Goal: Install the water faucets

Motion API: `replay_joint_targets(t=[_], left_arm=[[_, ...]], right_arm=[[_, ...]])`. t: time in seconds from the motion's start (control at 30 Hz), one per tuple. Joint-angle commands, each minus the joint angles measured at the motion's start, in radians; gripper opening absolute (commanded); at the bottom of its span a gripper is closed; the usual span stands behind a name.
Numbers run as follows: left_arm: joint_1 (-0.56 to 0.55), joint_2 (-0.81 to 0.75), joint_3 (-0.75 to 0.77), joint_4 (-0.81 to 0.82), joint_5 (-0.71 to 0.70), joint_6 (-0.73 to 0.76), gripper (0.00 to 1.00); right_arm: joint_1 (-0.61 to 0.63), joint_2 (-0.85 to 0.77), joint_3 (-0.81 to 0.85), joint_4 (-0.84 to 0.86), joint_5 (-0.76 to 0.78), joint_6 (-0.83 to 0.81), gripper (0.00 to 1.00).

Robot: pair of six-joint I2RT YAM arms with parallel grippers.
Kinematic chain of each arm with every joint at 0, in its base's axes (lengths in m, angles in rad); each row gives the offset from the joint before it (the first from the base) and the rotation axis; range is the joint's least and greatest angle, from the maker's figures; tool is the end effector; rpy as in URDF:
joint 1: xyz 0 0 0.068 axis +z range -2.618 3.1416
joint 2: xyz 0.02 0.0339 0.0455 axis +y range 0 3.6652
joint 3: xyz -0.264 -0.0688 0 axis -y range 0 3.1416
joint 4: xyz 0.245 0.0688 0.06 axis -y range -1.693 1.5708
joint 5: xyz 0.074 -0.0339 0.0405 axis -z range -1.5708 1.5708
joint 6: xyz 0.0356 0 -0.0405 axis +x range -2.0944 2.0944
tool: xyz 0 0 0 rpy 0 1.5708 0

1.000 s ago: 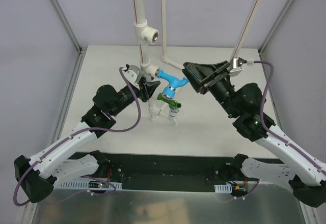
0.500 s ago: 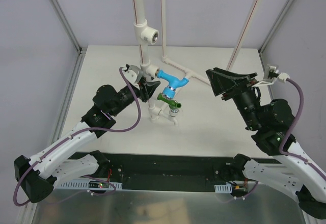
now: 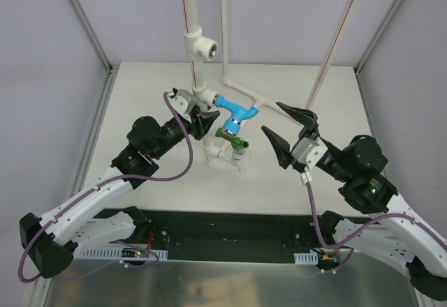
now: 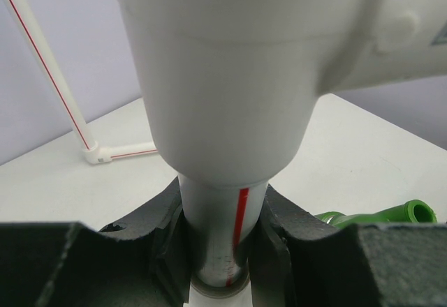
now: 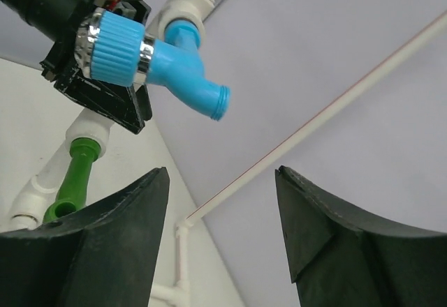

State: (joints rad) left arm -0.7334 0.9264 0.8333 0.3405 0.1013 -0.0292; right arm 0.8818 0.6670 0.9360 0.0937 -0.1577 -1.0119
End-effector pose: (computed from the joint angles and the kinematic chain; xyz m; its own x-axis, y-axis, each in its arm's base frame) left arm 0.1588 -0.1479 0.3883 0.1603 -0.1835 -0.9699 0.7438 0.6684 -0.0036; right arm 0.0814 0.1077 0.4385 0.8451 -0.2910 -0.4485 -0.2625 0.5050 -0.8222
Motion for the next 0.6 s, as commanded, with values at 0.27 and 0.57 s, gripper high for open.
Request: replay_joint_targets(t=[0.27,0.57], left_arm=[[-0.006,-0.017,0.016,-0.061,0.023,-0.117,0.00],[-0.006,-0.018,0.015,-0.061,0.025,-0.113,0.00]], right_arm=[[0.040,0.092,0.144,0.011,-0.217,-0.343,0.68],[0.109,0.192,0.230,-0.089,-0.178,-0.441,0.65]])
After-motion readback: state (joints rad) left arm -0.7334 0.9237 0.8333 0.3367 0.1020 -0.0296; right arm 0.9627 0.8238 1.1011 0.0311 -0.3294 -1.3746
